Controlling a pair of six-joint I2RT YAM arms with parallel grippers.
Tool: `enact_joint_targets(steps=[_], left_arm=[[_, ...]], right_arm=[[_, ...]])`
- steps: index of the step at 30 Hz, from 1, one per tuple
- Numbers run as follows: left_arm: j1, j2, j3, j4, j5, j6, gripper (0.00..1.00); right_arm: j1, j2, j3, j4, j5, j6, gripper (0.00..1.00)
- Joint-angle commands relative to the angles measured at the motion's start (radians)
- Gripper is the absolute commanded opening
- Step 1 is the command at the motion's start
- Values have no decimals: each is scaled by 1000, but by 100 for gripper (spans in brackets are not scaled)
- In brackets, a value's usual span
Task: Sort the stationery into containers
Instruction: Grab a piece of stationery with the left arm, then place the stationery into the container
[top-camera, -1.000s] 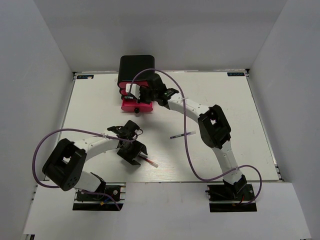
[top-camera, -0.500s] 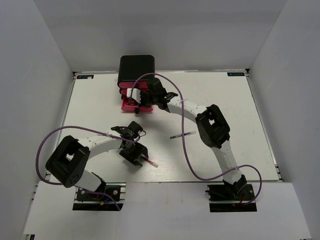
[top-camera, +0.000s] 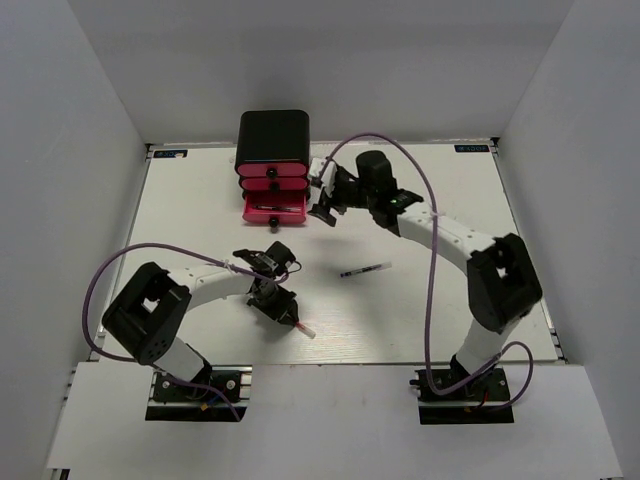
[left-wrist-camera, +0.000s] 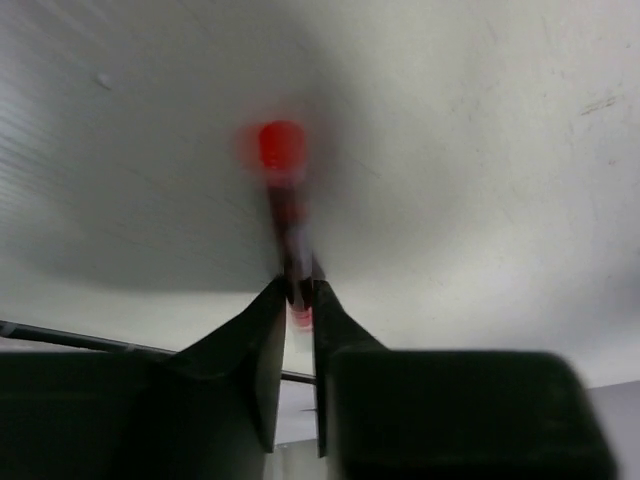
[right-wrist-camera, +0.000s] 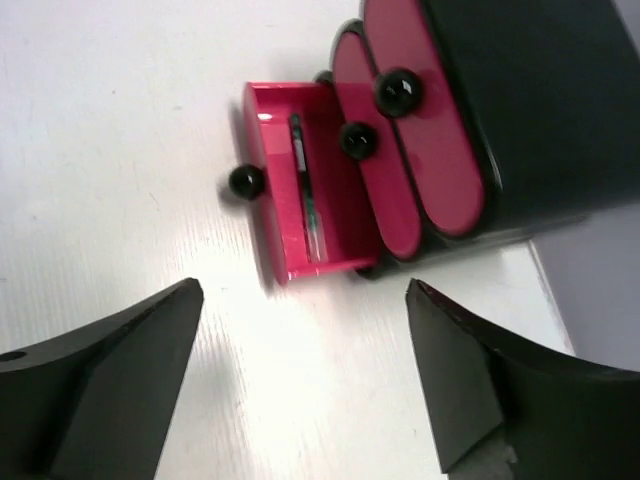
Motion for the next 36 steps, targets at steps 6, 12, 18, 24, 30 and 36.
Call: enact_joint_targets(steps=[6,12,18,24,30,36], left_arm=[[-12,18,39,28,-104,3,2],[28,-81,162,28,-313,12,0],[100,-2,332,57,-410,-29,0],[178,129,476,100,-419,-92,0],[238,250,608,144,-399,-124,0],[289,300,642,198,-350,-169,0]], right_arm=[[-111,-131,-163,-105,78,97,89],[-182,-277,-364,-151,-56,2,45],[-199,-329,-441,-245,-101,-79,0],[-199,-368,-482,-257,-97,-111,16],[-203,-391,-510,-258,-83,-117,17],[-209,-403,-530,-257,-80,-119,19]])
